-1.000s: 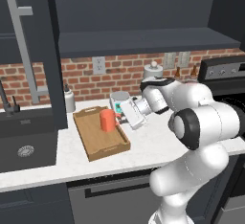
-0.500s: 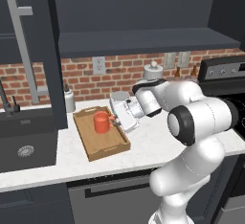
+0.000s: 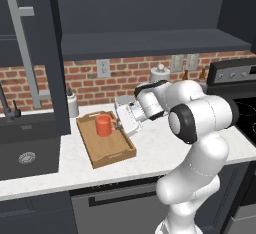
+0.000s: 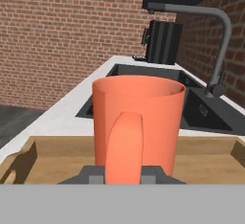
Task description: Pick the kettle from the counter and place it on the tray. Then pick the mug from the cabinet and place it on the tray. Then close the cabinet doors.
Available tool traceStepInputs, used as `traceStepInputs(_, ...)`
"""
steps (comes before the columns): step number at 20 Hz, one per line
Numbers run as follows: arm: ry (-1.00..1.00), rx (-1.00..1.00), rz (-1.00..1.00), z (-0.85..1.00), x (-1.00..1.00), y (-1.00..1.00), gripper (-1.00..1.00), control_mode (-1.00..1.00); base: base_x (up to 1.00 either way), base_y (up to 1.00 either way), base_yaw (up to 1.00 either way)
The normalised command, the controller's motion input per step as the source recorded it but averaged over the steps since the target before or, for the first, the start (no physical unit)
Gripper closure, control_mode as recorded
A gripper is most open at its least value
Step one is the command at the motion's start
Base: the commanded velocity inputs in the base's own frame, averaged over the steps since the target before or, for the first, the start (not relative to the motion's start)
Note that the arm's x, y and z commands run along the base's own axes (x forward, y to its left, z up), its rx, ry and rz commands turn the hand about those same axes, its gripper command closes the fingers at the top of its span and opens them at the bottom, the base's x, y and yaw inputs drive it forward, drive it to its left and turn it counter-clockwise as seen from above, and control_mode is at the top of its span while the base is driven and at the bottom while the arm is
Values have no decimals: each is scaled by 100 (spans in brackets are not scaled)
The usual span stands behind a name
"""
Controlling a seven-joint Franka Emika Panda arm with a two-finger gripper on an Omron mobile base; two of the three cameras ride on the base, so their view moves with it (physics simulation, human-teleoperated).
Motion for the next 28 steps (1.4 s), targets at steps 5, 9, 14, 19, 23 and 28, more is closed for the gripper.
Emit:
traceStepInputs(5, 1, 0, 0, -12, 23, 0, 100, -100, 0, 0, 0)
traceStepInputs(9, 0, 0, 0, -15, 16, 0, 100, -100, 0, 0, 0)
traceStepInputs(14, 0, 0, 0, -18, 21, 0, 100, -100, 0, 0, 0)
traceStepInputs(19, 0, 0, 0, -10, 20, 2, 100, -100, 0, 0, 0)
traceStepInputs(23, 0, 0, 0, -13, 21, 6, 100, -100, 0, 0, 0)
traceStepInputs(28, 0, 0, 0, -11, 18, 10, 100, -100, 0, 0, 0)
